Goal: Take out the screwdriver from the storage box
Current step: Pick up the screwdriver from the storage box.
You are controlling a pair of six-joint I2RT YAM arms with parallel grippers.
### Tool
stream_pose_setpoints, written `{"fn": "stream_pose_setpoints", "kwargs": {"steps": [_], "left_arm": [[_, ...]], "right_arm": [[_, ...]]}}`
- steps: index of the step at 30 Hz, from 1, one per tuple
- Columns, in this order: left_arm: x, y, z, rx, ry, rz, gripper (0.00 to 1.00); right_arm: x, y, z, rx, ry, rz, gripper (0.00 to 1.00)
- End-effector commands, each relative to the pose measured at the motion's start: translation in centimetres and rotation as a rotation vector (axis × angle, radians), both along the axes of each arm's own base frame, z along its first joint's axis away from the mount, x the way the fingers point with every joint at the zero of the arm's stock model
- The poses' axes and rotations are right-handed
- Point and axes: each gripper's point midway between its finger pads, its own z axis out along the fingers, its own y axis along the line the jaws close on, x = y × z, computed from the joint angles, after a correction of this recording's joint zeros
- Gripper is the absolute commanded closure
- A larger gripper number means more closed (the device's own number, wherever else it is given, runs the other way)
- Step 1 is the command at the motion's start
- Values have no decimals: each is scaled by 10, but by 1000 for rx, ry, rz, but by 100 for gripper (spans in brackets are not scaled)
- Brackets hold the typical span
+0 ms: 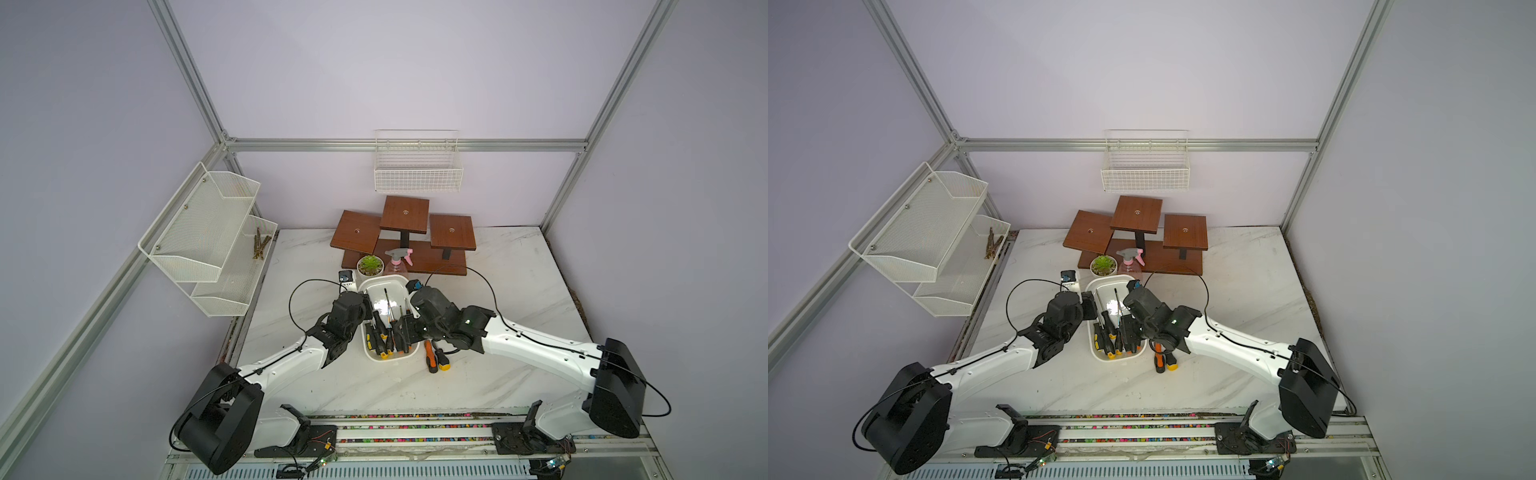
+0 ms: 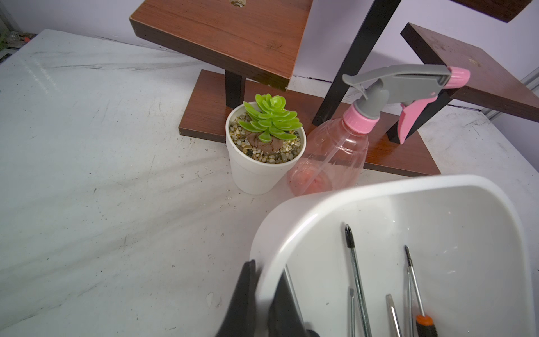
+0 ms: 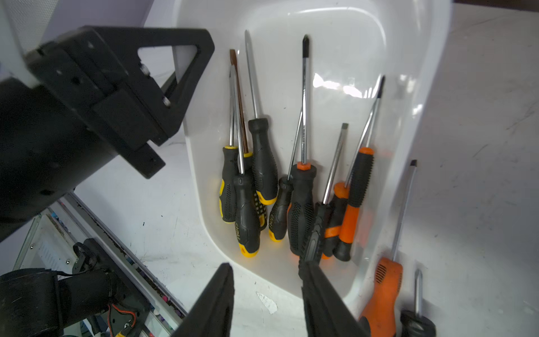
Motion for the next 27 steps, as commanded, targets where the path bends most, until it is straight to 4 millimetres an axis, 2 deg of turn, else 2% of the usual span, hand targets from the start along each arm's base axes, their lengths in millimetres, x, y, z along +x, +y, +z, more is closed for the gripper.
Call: {"fn": "stream_pose_setpoints", "kwargs": {"steps": [1, 7, 11, 27], "left_arm": [[2, -8, 4, -16, -16, -22, 100], [2, -8, 4, -16, -17, -22, 100], [2, -8, 4, -14, -16, -22, 100], [2, -8, 4, -14, -14, -20, 100]], "right_arm": [[3, 29, -4, 58, 12, 36, 56], [2, 49, -35, 38, 66, 74, 52], [2, 53, -52, 13, 87, 87, 51], [-7, 58, -82, -39, 129, 133, 52]]}}
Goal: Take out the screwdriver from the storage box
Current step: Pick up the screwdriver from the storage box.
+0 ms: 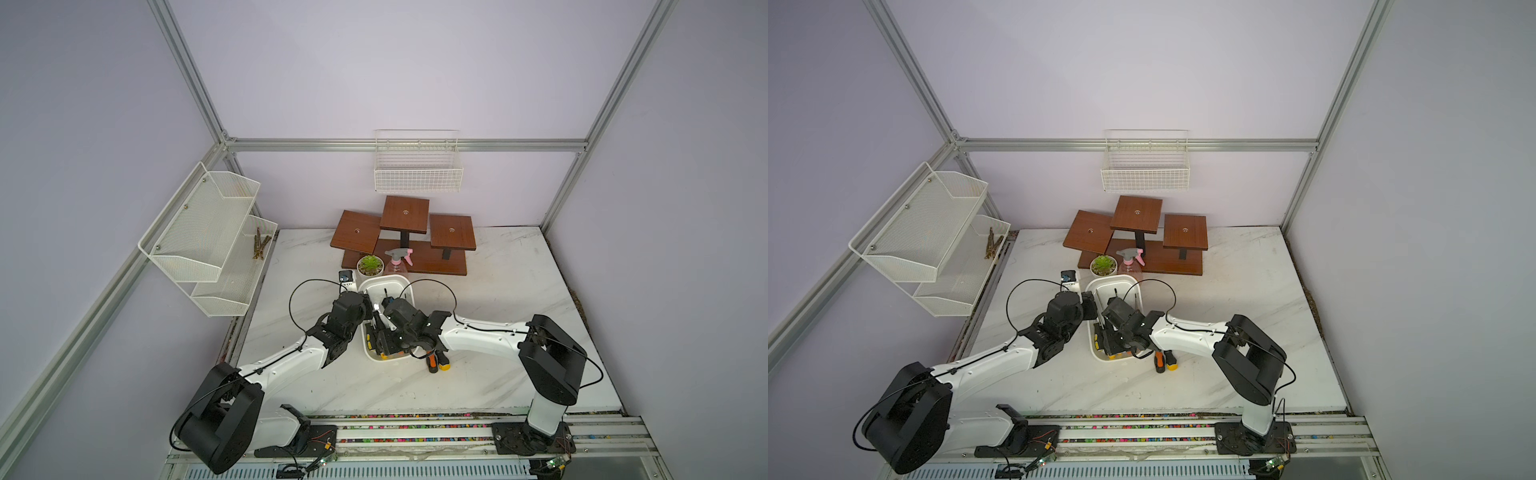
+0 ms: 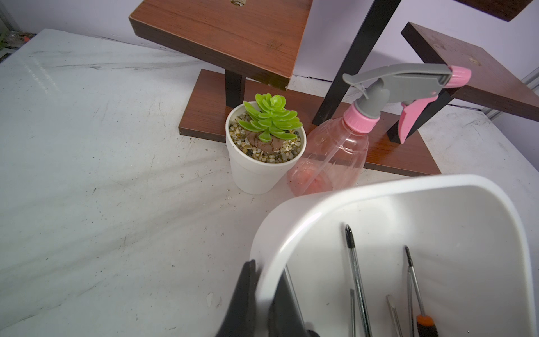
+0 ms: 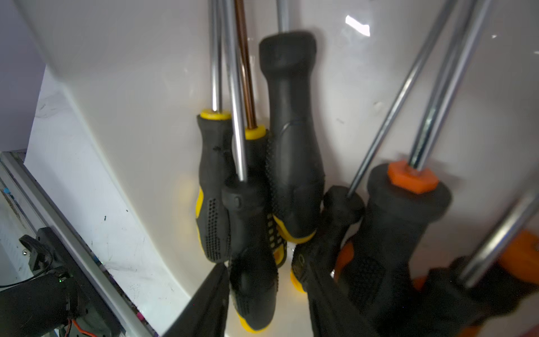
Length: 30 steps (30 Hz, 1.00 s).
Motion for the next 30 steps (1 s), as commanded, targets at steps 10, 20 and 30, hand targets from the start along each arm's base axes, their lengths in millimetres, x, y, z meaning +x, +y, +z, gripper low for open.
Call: {"fn": "stream_pose_setpoints", "kwargs": {"steps": [10, 20, 30], "left_arm": [[2, -8, 4, -16, -15, -21, 100], [2, -7, 4, -15, -15, -19, 100], [2, -8, 4, -15, -14, -23, 100]], "right_arm": [[-4, 17, -14, -2, 3, 53, 52], [-3, 18, -19, -11, 1, 54, 63], [-1, 12, 7, 5, -45, 41, 62]]}}
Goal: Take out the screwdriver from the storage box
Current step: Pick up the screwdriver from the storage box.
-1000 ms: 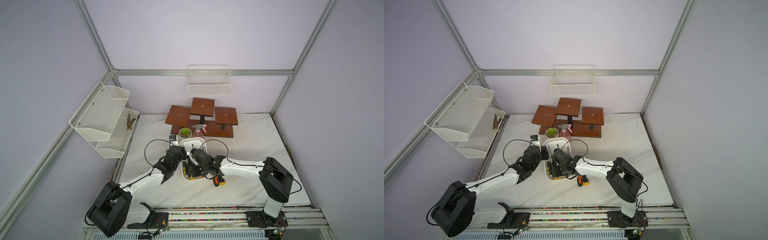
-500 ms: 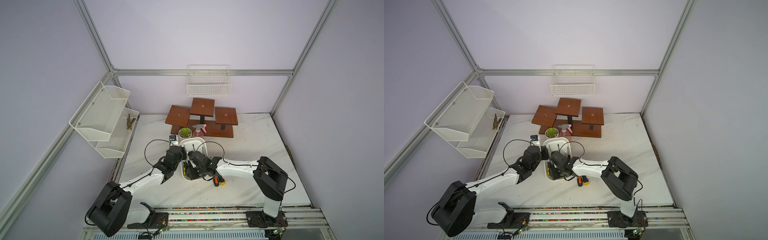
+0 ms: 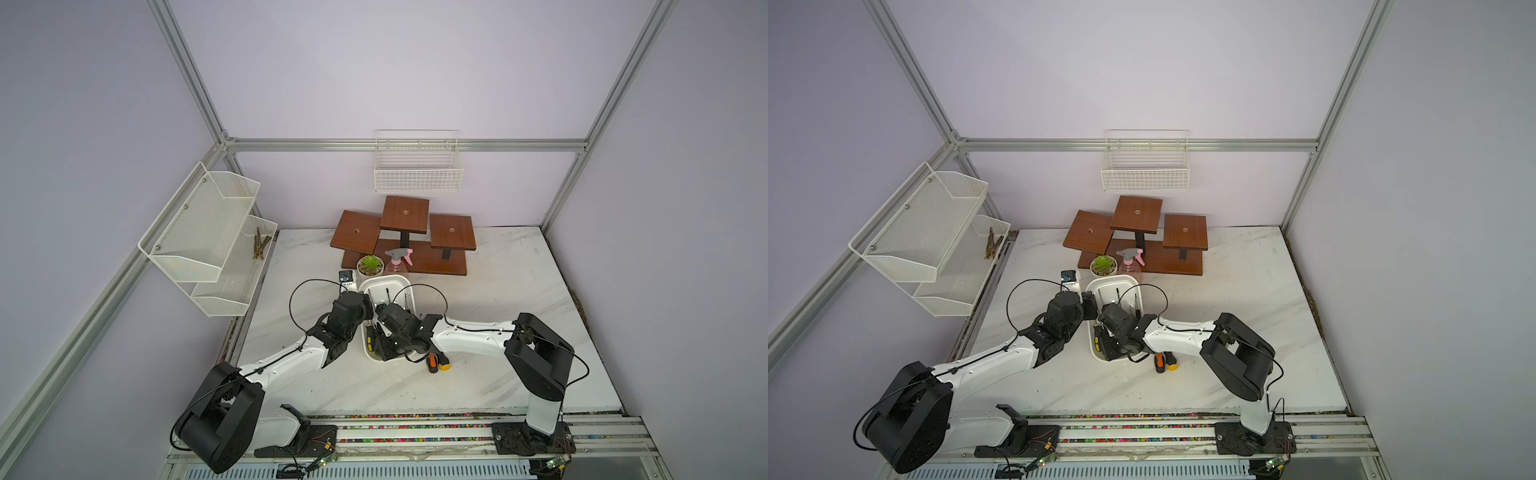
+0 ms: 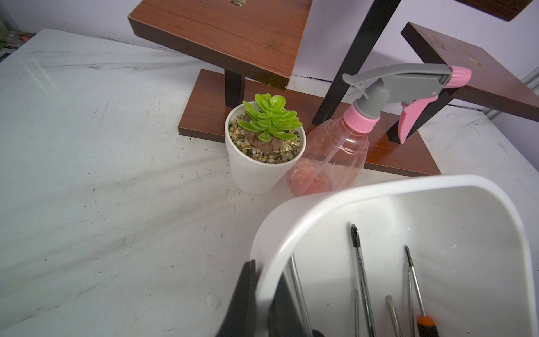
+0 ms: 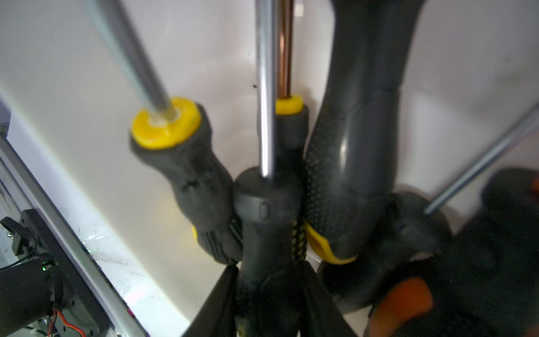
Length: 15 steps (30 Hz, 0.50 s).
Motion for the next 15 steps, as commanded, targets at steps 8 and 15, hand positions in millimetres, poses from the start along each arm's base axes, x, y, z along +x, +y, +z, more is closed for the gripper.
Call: {"fn": "stream_pose_setpoints", "kwargs": {"steps": [8, 15], "left_arm": [[2, -7, 5, -15, -14, -21, 100], [1, -7, 4, -15, -12, -19, 100]], "right_arm": [[6, -2, 30, 27, -79, -12, 60], [5, -1, 15, 3, -55, -7, 61]]}}
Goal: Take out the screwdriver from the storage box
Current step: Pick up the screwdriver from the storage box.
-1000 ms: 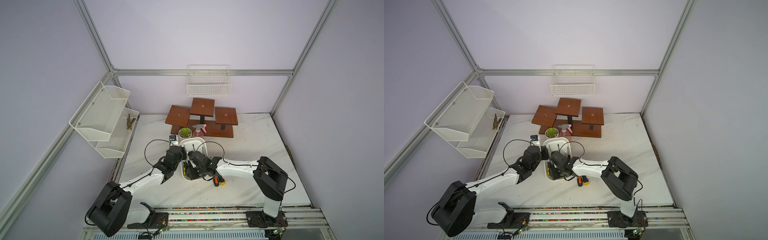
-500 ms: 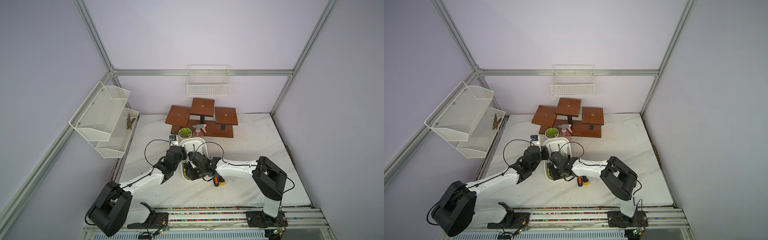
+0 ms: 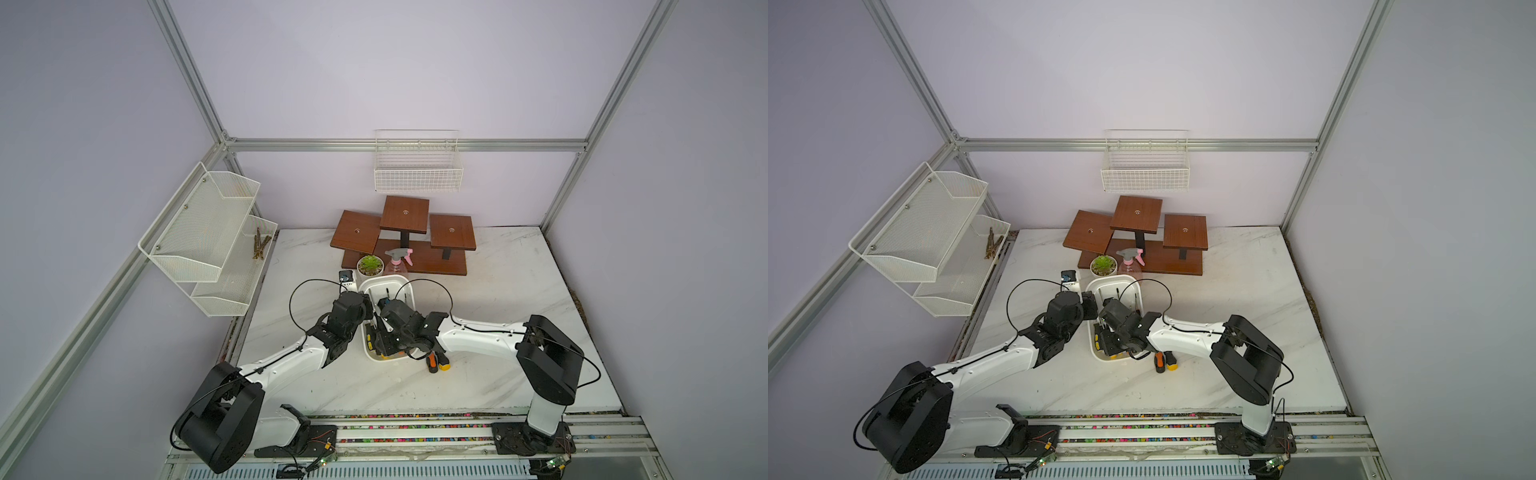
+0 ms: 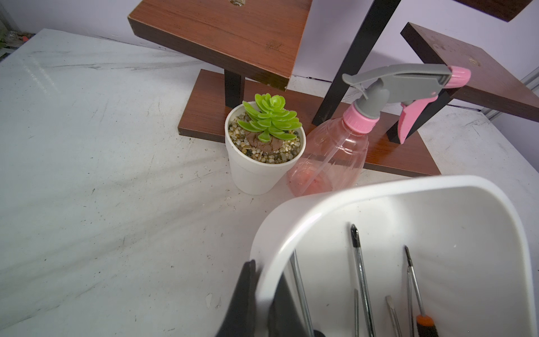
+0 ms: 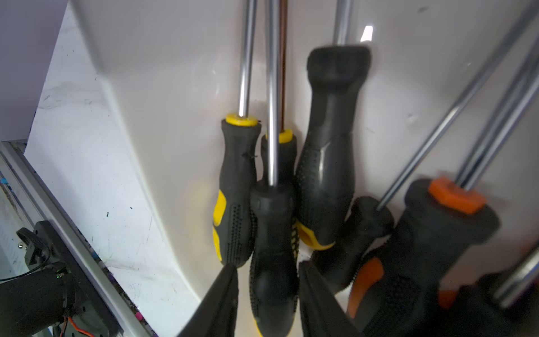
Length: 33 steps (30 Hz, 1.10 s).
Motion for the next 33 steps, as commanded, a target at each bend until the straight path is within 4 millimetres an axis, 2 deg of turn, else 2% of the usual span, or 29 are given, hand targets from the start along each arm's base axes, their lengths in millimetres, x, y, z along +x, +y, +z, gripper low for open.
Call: {"fn": "stream_pose_setpoints", "kwargs": {"steps": [1, 13, 18, 21, 27, 29, 33], "left_arm": [[1, -7, 4, -14, -12, -19, 100], [1, -6, 5, -16, -15, -14, 100], [1, -6, 4, -15, -14, -15, 100], [1, -6, 4, -14, -11, -15, 100], [2, -6, 4, -15, -12, -14, 100], [2, -6, 4, -14, -11, -12, 100], [2, -6, 4, -15, -11, -11, 100]], "right_arm": [[1, 0, -7, -21, -7, 7, 61], [4, -5, -26, -82, 3, -3, 61], [6, -6, -21, -72, -11, -11, 63], [7, -6, -15, -63, -23, -13, 71], [6, -3, 6, -3, -43, -9, 96], [4, -3, 13, 14, -48, -8, 100], [2, -5, 24, 37, -56, -8, 100]]}}
